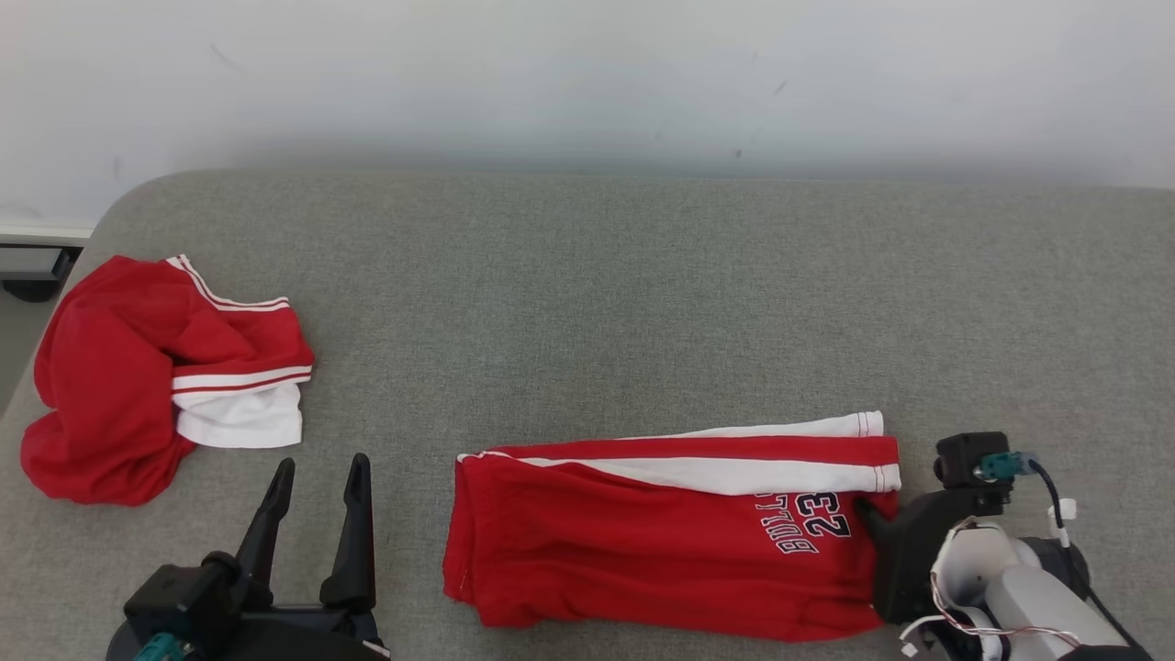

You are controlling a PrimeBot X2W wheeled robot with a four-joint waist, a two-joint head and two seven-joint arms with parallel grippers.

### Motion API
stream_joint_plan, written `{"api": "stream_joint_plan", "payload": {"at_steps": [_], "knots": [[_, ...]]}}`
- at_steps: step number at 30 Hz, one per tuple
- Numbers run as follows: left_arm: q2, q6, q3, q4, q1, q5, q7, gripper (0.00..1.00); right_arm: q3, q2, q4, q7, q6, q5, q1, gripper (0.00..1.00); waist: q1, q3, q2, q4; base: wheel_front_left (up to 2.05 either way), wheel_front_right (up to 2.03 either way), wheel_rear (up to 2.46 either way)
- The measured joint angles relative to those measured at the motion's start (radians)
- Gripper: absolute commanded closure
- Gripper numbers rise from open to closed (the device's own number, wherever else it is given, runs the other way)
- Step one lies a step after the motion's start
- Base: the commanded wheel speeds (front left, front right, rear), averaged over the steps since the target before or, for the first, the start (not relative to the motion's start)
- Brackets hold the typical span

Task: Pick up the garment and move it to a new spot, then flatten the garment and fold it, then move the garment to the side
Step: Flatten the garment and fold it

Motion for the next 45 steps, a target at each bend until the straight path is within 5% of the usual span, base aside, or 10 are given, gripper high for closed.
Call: {"api": "stream_joint_plan", "payload": {"at_steps": [8,18,24,35,41,45], "knots": [[-0.005,0.0,0.006,0.014,0.001,0.0,0.003,0.0,0.001,0.007,0.041,0.007,0.051,0.008,-0.035,1.0,0.0001,-0.009,0.0001,-0.016,0.0,0.0,0.0],[-0.008,0.0,0.006,0.025,0.004,0.0,0.009,0.0,-0.002,-0.125,0.044,0.034,0.132,0.0,-0.06,1.0,0.0,-0.033,0.0,-0.045,0.0,0.0,0.0],[-0.014,0.0,0.002,0.045,0.005,-0.004,0.016,0.0,-0.032,-0.102,-0.072,0.143,0.181,0.185,-0.058,1.0,-0.0001,-0.045,0.0001,-0.062,0.0,0.0,0.0],[-0.03,-0.001,-0.013,0.069,0.005,-0.011,0.022,0.0,-0.022,-0.047,-0.335,0.394,0.181,0.488,0.006,1.0,-0.0001,-0.068,0.0,-0.053,0.0,0.0,0.0],[-0.034,-0.001,-0.019,0.072,0.005,-0.012,0.022,0.0,-0.022,-0.001,-0.428,0.449,0.179,0.547,0.006,1.0,-0.0001,-0.068,0.0,-0.035,0.0,0.0,0.0],[-0.043,-0.002,-0.03,0.077,0.003,-0.012,0.022,0.0,-0.036,0.039,-0.449,0.447,0.116,0.56,0.003,1.0,0.0,-0.063,0.0,-0.019,0.0,0.0,0.0]]}}
